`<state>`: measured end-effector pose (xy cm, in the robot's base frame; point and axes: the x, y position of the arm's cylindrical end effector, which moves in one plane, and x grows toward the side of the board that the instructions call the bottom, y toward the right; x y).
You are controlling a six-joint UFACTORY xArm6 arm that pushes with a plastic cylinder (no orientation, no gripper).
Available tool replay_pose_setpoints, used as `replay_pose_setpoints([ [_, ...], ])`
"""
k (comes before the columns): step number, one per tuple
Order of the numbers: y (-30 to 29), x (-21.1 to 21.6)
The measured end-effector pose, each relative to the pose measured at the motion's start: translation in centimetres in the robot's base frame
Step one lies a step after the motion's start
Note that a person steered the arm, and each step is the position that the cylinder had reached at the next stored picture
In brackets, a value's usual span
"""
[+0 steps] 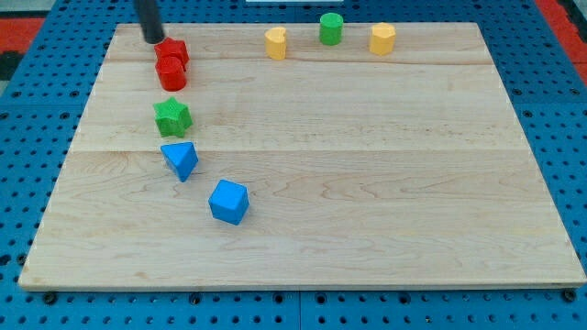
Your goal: Separate red star from the red circle
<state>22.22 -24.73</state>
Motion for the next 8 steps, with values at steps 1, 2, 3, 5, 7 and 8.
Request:
replay_pose_setpoints([
  [1,-3.5,2.4],
  [2,2.2,4.1],
  [3,7.9,4.3],
  [5,5.7,2.4],
  [7,19.9,-2.9],
  [8,22.9,-3.0],
])
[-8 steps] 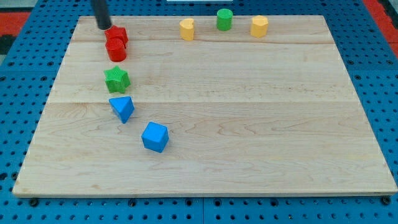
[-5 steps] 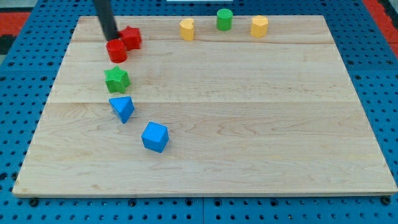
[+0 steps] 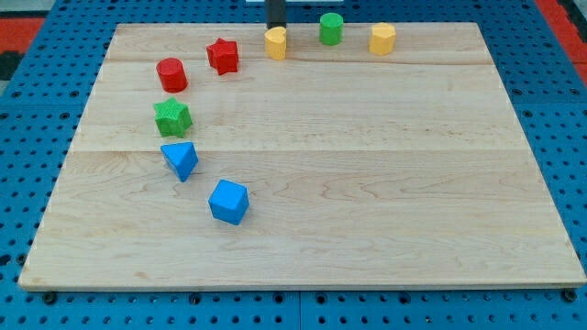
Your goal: Separate red star from the red circle
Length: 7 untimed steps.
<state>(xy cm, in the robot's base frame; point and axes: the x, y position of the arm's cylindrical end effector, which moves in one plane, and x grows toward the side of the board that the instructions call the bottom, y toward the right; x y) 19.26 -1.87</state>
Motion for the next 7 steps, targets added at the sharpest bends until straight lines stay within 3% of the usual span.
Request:
replay_pose_setpoints([
  [7,-0.78,0.08],
])
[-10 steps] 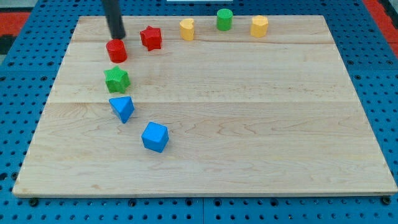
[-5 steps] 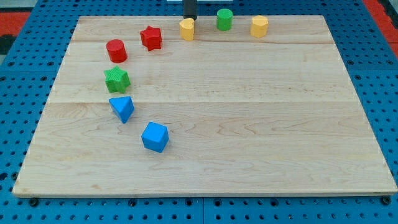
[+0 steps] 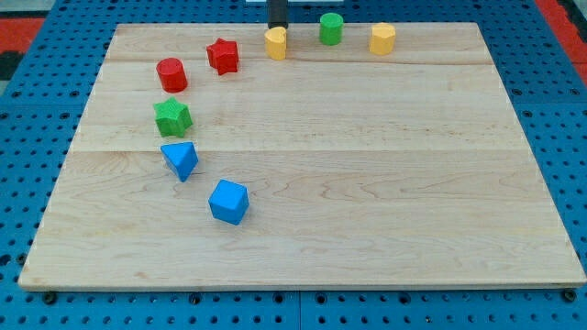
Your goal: Separate red star from the red circle
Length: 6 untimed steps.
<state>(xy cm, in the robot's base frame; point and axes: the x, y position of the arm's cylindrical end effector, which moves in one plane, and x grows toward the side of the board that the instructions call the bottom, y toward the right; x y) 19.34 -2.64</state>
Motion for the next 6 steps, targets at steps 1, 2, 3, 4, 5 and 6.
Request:
replay_pose_setpoints([
  [1,0.0,0.0],
  [2,0.2,-0.1],
  [3,0.9,-0.1],
  [4,2.2,-0.1],
  [5,2.9,-0.1],
  [6,3.2,0.2],
])
